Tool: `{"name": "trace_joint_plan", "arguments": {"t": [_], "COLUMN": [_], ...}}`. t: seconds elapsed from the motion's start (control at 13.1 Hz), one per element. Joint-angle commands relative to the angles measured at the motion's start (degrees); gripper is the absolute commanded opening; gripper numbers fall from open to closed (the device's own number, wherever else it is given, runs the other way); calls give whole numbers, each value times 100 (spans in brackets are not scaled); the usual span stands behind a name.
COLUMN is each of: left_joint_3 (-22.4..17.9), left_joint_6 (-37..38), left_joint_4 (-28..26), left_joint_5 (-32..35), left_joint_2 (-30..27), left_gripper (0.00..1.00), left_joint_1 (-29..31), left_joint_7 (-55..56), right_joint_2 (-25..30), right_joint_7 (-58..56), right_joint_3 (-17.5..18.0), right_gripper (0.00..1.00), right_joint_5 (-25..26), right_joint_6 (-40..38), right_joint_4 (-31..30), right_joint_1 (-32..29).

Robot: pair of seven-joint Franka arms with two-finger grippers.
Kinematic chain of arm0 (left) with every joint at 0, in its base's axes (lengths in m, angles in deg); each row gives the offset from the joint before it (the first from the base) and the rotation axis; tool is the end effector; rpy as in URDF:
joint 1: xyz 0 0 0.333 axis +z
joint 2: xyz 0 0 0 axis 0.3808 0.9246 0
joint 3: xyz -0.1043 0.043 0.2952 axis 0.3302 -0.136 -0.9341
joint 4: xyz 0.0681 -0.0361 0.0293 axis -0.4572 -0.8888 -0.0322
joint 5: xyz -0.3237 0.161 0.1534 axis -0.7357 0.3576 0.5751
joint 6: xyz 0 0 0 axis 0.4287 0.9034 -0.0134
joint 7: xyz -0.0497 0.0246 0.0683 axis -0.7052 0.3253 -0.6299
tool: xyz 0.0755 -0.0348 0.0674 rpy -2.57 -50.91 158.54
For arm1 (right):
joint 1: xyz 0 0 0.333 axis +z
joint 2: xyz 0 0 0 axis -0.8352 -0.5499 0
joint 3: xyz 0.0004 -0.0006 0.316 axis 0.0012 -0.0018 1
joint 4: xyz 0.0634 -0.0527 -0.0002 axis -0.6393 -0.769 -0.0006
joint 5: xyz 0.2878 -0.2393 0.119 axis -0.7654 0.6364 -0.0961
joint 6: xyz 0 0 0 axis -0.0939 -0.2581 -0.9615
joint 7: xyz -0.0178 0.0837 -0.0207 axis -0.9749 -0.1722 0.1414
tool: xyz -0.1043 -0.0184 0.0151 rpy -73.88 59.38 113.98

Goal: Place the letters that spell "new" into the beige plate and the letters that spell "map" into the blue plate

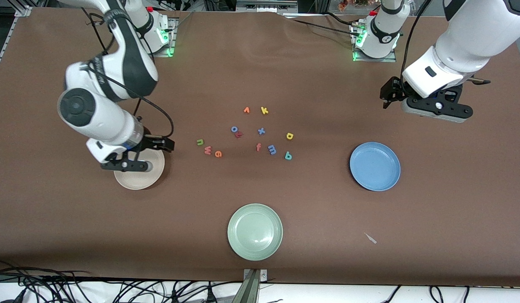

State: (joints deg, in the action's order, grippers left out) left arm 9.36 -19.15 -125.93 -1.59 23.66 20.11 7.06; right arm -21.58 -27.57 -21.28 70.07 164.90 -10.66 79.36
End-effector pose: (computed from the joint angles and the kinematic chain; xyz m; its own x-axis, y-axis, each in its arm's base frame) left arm 0.5493 -0.1595 0.5877 0.9745 -0.2234 -0.0206 -0.2237 -0.9745 -0.0173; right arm 0.6187 0.2162 0.3858 0.9967 -0.0430 -0.0695 -0.0450 -0.9986 -0.0272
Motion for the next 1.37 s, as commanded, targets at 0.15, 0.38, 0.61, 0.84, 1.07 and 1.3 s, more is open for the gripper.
{"name": "trace_joint_plan", "arguments": {"t": [0.15, 0.38, 0.61, 0.84, 1.07, 1.3], "left_joint_3": [119, 137, 137, 181, 181, 181], "left_joint_6": [-81, -413, -618, -1730, -2550, -2543], "left_joint_4": [147, 147, 147, 331, 349, 296], "left_joint_5": [-73, -82, -107, -160, -719, -908], "left_joint_2": [531, 1227, 2253, 3194, 3672, 3655], "left_gripper": [100, 100, 100, 100, 100, 100], "left_joint_1": [-36, -273, -598, -914, -1055, -1267], "left_joint_7": [-47, -91, -56, 39, 1553, 3568], "right_joint_2": [-79, -264, -264, -272, -360, -448], "right_joint_7": [608, 1301, 1514, 1541, 1541, 1532], "right_joint_3": [437, 762, 911, 947, 947, 947], "right_gripper": [100, 100, 100, 100, 100, 100], "right_joint_5": [60, 577, 667, 667, 667, 684], "right_joint_6": [1547, 2698, 3043, 3298, 3517, 3729], "right_joint_4": [-1227, -1956, -2406, -2705, -2898, -3005], "right_joint_1": [-58, -58, -58, -58, -58, -49]}}
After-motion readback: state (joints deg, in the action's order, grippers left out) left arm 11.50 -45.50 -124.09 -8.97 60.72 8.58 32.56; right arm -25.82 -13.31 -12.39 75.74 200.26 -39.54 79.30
